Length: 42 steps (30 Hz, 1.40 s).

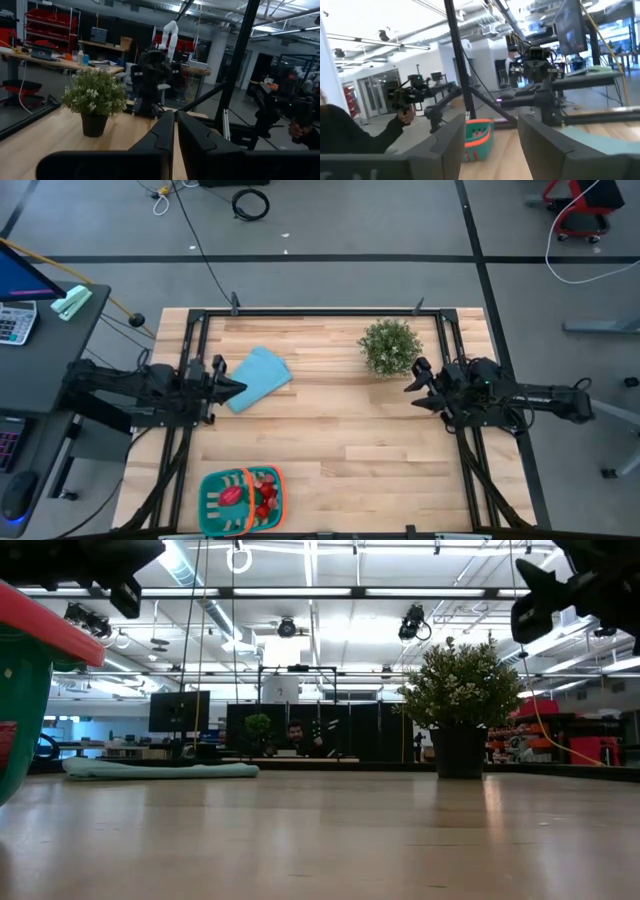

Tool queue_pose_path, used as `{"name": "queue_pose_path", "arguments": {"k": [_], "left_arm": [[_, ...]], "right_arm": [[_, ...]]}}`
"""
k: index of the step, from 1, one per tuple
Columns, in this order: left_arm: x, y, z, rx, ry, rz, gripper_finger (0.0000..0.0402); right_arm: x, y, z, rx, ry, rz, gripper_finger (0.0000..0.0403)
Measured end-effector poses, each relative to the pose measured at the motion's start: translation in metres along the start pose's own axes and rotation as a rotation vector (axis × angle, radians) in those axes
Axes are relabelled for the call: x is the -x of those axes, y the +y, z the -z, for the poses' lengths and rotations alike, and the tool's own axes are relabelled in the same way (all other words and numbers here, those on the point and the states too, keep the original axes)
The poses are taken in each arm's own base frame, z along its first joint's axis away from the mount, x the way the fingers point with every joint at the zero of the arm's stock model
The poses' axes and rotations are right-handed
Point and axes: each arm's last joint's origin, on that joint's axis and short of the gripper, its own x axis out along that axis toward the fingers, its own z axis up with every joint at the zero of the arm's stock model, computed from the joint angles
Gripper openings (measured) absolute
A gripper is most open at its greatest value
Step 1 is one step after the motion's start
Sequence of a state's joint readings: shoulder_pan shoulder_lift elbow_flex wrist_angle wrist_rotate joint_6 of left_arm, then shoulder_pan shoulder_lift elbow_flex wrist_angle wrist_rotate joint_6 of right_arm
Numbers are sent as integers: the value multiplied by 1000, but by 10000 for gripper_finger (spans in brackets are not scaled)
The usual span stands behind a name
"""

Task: Pick and placing Produce into tupperware
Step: Return to Home Position

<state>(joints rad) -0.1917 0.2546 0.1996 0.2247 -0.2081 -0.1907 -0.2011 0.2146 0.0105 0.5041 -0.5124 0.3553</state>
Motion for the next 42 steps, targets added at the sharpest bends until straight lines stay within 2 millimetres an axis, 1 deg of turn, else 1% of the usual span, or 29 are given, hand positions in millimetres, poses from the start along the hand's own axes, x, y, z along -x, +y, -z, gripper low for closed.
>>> {"name": "queue_pose_path", "arguments": {"k": [5,10,16,23,27,36,42], "left_arm": [[0,3,16,-2,43,-8,30],[1,5,27,-3,52,-10,21],[4,10,49,7,25,-3,20],[4,10,50,27,39,7,29],[5,12,59,19,131,-14,24],[8,16,76,100,304,-70,14],[10,17,79,111,337,-82,24]], "right_arm": [[-1,1,1,34,8,-9,188],[-1,0,2,86,13,25,188],[-1,-2,2,36,6,70,188],[-2,0,-5,-53,-15,63,188],[-2,0,-5,-54,-14,64,188],[-2,0,-6,-55,-14,64,188],[-2,0,-6,-54,-14,64,188]]}}
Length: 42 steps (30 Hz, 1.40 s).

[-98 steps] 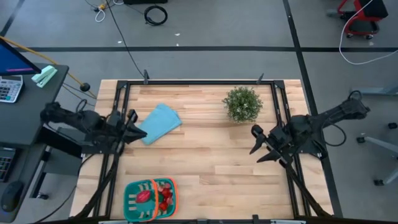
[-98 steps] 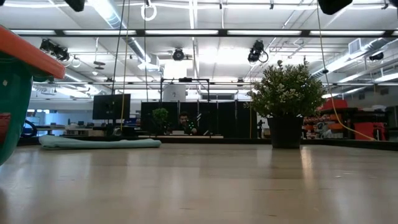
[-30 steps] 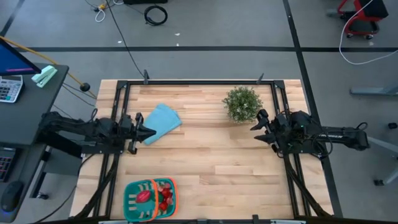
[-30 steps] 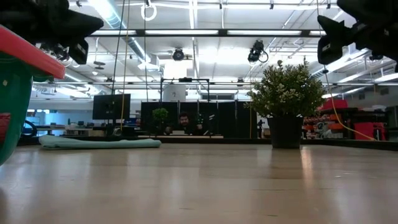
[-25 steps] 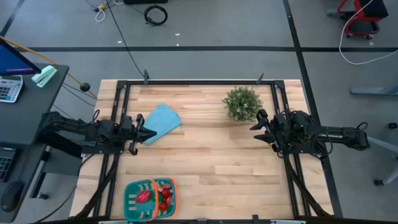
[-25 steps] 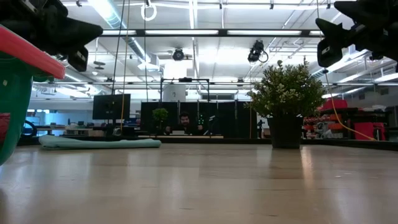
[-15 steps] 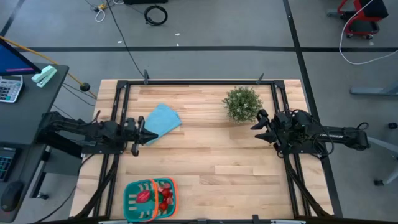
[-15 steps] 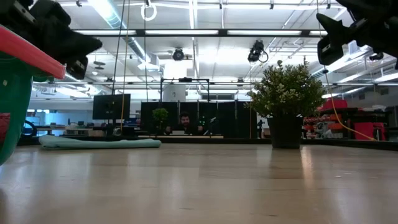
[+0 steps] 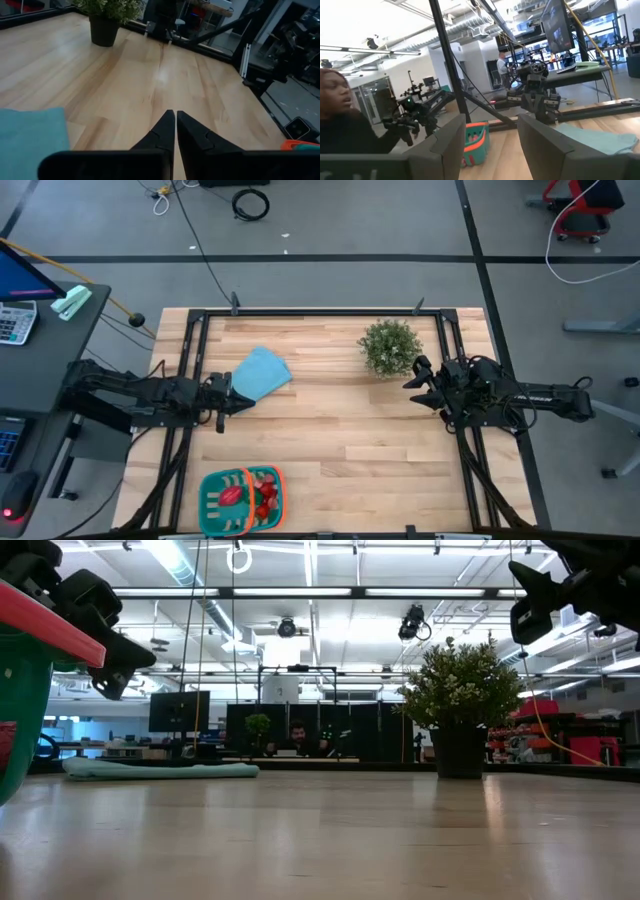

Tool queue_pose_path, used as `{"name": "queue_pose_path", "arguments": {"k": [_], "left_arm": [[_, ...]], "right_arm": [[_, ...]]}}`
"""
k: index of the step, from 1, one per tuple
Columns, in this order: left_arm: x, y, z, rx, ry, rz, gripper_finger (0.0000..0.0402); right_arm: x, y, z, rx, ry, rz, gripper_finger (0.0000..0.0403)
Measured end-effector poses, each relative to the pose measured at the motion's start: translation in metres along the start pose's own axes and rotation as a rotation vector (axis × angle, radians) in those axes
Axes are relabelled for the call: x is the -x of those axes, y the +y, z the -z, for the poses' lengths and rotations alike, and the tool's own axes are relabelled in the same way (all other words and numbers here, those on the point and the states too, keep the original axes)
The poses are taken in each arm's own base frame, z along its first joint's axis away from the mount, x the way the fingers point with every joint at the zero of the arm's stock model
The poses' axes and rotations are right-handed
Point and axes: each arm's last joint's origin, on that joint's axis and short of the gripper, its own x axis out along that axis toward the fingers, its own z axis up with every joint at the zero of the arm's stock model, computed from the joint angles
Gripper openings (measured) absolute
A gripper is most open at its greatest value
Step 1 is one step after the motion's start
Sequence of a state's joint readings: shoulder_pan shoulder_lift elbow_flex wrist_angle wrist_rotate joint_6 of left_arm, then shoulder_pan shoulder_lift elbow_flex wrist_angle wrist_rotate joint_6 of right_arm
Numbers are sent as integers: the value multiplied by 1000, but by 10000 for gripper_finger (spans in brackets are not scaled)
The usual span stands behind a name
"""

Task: Pick and placing Produce into tupperware
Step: Return to Home Position

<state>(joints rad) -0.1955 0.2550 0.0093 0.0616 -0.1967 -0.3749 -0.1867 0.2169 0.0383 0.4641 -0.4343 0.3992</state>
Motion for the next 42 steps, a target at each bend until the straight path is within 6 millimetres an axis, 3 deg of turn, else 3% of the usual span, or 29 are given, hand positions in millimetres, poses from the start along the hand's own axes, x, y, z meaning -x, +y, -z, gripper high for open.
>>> {"name": "queue_pose_path", "arguments": {"k": [42], "left_arm": [[0,0,1,-1,3,-1,26]], "right_arm": [[0,0,0,1,-1,0,188]]}}
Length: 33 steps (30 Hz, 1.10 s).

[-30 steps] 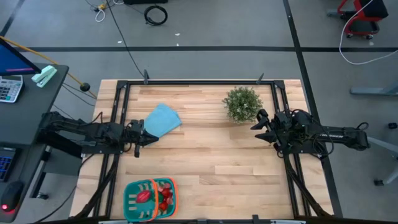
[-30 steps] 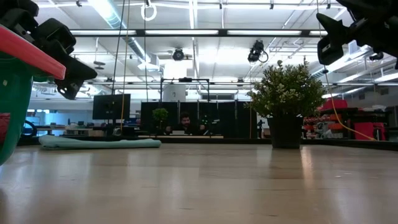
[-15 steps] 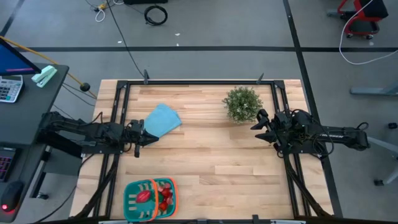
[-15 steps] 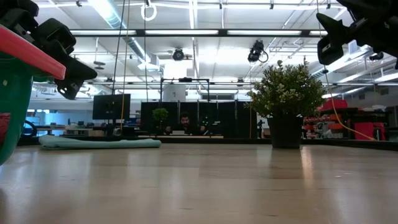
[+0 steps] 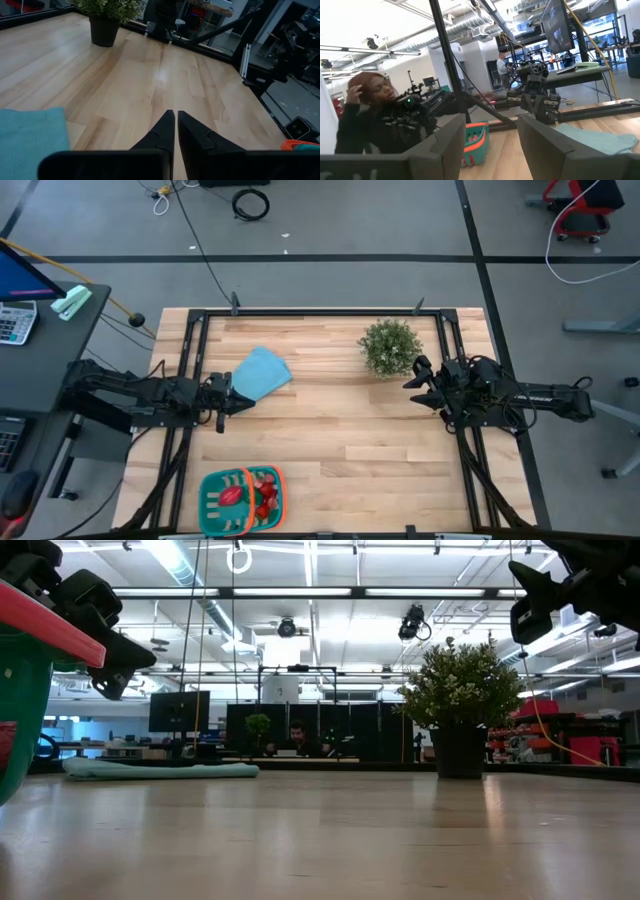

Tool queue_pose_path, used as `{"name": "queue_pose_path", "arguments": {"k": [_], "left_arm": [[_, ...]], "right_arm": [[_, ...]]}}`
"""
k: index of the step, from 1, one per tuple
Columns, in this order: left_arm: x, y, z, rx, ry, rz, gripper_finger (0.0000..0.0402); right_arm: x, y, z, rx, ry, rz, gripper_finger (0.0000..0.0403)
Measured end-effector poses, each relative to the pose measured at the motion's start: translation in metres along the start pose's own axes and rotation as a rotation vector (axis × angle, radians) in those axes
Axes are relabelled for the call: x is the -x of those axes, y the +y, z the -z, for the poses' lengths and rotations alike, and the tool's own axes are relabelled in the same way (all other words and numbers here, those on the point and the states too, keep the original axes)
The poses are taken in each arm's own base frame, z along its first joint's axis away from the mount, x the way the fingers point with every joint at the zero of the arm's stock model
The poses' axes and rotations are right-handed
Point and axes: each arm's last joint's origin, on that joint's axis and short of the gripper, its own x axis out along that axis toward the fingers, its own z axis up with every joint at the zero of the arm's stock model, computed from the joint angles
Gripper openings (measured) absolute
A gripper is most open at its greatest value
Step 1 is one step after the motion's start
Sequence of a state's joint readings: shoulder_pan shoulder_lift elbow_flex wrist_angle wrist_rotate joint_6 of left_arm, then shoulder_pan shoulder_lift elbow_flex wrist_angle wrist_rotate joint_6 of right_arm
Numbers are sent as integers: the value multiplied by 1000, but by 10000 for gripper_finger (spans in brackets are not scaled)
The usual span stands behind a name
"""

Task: Pick and placing Produce into tupperware
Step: Return to Home Position

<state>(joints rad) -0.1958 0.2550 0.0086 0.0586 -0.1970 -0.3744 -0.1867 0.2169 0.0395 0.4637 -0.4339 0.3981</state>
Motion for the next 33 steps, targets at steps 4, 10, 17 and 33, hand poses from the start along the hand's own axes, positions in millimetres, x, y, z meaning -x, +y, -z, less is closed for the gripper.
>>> {"name": "queue_pose_path", "arguments": {"k": [4,10,17,33], "left_arm": [[0,0,0,0,0,0,23],[0,0,0,-1,1,0,32],[0,0,0,0,0,-1,33],[0,0,0,-1,0,-1,37]], "right_arm": [[0,0,0,0,0,0,188],[0,0,0,0,0,0,188],[0,0,0,0,0,0,188],[0,0,0,0,0,0,188]]}}
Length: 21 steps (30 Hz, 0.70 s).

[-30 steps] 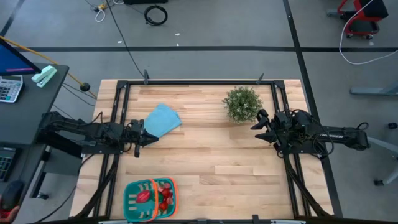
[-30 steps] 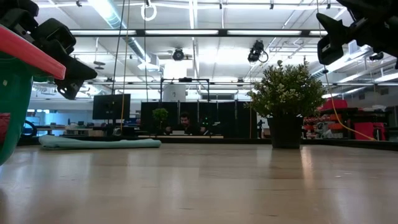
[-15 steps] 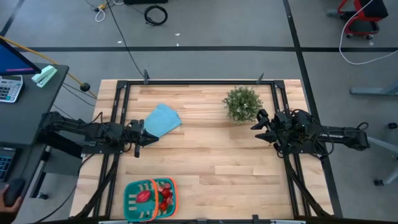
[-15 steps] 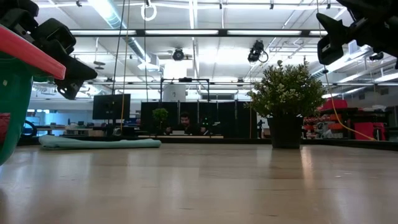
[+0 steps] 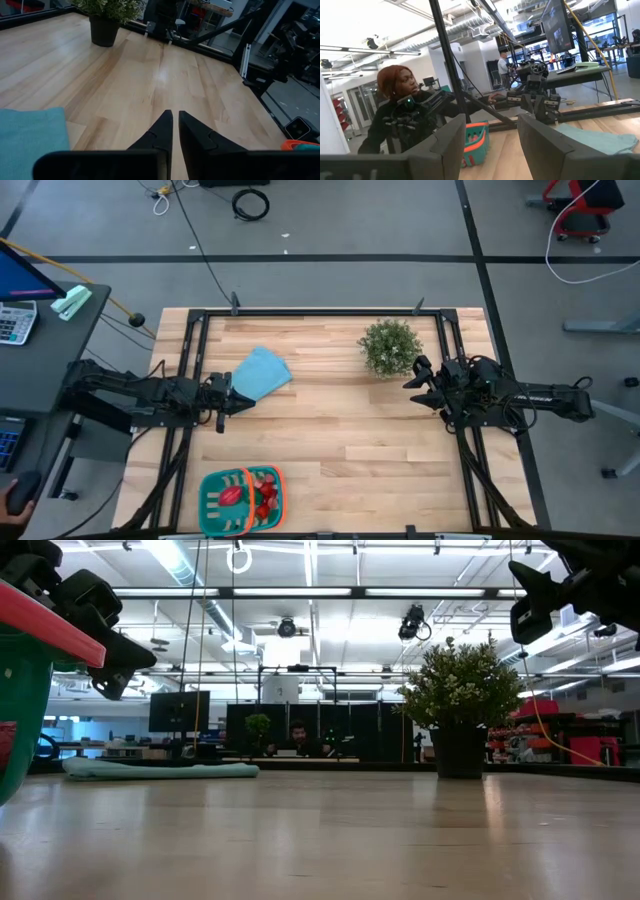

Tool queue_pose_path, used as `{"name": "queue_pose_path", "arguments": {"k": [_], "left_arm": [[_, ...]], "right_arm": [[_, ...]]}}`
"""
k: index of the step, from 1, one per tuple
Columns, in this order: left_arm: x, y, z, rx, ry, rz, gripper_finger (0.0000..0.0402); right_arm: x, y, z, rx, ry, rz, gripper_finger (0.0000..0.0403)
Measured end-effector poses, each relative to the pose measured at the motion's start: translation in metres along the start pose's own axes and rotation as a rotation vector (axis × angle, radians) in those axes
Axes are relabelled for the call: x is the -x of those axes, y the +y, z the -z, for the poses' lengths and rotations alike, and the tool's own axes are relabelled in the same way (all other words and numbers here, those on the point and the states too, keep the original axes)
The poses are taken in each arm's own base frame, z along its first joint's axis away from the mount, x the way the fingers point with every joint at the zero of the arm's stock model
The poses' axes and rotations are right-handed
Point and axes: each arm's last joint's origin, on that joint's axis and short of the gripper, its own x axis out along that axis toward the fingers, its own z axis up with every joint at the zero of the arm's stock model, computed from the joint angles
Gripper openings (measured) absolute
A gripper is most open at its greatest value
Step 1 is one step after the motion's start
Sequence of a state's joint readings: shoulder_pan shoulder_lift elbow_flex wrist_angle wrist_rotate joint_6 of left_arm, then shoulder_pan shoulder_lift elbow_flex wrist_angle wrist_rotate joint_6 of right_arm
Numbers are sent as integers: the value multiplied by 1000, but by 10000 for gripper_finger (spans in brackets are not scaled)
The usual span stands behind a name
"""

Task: Pick and placing Produce into tupperware
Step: Return to Home Position

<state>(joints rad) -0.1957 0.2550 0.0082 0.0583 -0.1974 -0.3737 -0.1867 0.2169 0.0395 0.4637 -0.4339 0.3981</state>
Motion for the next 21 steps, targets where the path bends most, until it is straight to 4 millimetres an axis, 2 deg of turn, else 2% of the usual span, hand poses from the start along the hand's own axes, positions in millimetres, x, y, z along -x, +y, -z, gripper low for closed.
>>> {"name": "queue_pose_path", "arguments": {"k": [14,21], "left_arm": [[0,0,0,1,0,0,25],[0,0,0,0,0,0,33]], "right_arm": [[0,0,0,0,0,0,188],[0,0,0,0,0,0,188]]}}
